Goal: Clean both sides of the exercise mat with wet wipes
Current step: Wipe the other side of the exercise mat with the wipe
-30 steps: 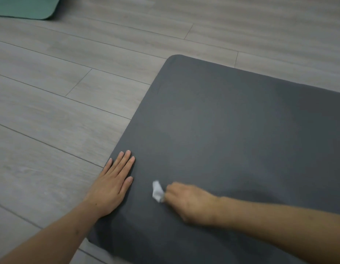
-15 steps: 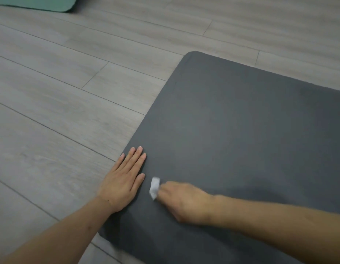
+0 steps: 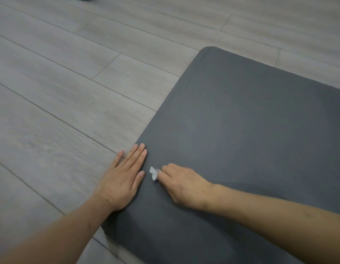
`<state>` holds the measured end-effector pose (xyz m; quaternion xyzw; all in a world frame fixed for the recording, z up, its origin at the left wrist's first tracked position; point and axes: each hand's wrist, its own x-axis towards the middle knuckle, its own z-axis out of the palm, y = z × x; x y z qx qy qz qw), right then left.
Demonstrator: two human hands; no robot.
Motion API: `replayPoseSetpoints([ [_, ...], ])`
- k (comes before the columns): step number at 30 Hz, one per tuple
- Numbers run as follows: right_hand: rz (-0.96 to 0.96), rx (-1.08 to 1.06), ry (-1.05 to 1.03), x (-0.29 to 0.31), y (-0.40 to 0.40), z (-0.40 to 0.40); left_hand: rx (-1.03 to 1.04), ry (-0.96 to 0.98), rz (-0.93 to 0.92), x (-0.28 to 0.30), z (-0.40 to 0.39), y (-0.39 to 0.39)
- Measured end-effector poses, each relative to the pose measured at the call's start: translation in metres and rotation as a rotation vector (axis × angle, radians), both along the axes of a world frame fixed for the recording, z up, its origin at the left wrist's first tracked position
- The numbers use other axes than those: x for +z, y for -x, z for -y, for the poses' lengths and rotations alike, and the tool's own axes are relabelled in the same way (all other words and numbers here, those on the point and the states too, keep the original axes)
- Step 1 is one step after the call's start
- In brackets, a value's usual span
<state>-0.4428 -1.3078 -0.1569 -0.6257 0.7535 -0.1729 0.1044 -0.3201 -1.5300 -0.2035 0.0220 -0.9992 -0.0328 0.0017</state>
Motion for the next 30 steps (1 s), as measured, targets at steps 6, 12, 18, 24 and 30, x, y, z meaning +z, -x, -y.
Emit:
replayPoseSetpoints([
  [6, -0.087, -0.737, -0.013, -0.006, 0.185, 0.022, 0.039, -0.020, -0.005, 0.002, -0.001, 0.001],
  [12, -0.005, -0.343, 0.077, -0.008, 0.066, 0.047, 0.117, -0.084, -0.044, 0.000, -0.002, -0.001],
  [18, -0.149, -0.231, -0.038, -0.005, 0.137, 0.062, 0.105, -0.104, -0.013, 0.000, -0.002, 0.001],
  [24, -0.081, -0.712, -0.054, -0.003, 0.188, 0.098, 0.099, -0.058, -0.004, 0.000, -0.002, 0.000],
  [30, -0.129, -0.008, -0.056, -0.002, 0.128, 0.106, 0.083, -0.059, 0.004, 0.003, -0.002, 0.003],
])
